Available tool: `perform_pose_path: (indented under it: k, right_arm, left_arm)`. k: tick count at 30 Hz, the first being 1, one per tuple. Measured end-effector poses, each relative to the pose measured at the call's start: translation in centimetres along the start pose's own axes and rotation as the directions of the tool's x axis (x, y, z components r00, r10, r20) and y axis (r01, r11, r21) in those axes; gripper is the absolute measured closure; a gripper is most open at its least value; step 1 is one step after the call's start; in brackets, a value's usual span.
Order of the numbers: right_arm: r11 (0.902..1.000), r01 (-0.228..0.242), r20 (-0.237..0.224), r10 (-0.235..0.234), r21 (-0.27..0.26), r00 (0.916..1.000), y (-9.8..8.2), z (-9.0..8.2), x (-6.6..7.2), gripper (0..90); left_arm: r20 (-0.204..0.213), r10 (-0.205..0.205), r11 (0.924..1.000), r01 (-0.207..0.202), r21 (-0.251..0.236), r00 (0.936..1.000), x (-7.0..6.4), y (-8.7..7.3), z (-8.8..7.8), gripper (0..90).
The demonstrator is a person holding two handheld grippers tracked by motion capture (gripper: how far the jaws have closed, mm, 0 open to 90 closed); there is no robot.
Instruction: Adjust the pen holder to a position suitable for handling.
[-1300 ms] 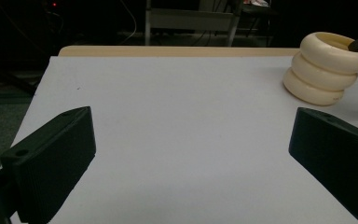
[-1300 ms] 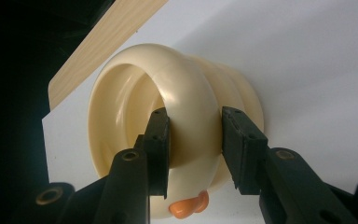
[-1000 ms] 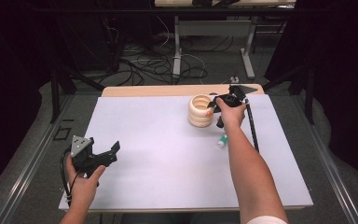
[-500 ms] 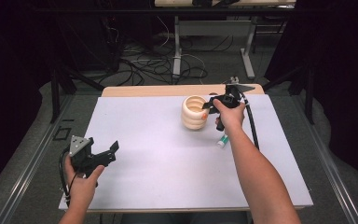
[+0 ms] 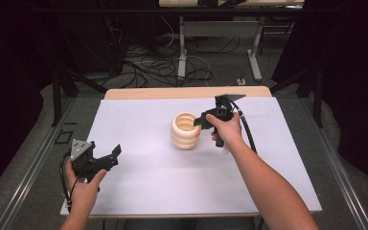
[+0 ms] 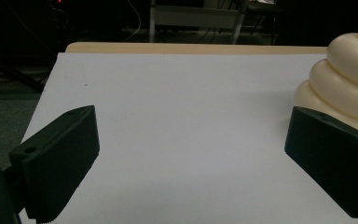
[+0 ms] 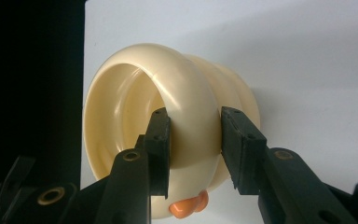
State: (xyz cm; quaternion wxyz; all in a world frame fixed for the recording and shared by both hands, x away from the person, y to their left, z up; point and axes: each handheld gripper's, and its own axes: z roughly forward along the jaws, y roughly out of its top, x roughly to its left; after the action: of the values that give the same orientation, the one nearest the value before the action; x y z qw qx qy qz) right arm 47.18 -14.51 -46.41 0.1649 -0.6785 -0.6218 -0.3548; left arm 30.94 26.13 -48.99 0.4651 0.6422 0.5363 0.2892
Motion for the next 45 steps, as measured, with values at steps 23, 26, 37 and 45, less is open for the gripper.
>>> perform_pose_path:
  k: [23,26,37,45]
  right_arm:
    - [0.967,0.174,-0.034,-0.171,0.186,0.9847,-6.0,1.3,2.9,64.8]
    - [0.9635,0.175,-0.029,-0.173,0.203,0.9845,-6.6,1.7,3.0,64.8]
    - [0.943,0.206,-0.017,-0.209,0.261,0.9777,-8.2,3.0,3.2,64.7]
    - [0.9436,0.191,-0.025,-0.192,0.27,0.9811,-8.4,3.4,3.1,63.8]
  left_arm:
    - [-0.002,0.005,1.0,-0.005,0.002,1.0,0.0,-0.1,0.0,3.0]
    - [-0.002,0.005,1.0,-0.005,0.005,1.0,0.0,-0.1,0.0,3.1]
    - [-0.002,0.007,1.0,-0.007,0.005,1.0,-0.1,-0.2,0.1,3.1]
    - [0.002,0.013,0.9999,-0.013,0.009,0.9999,-0.2,-0.1,0.0,3.0]
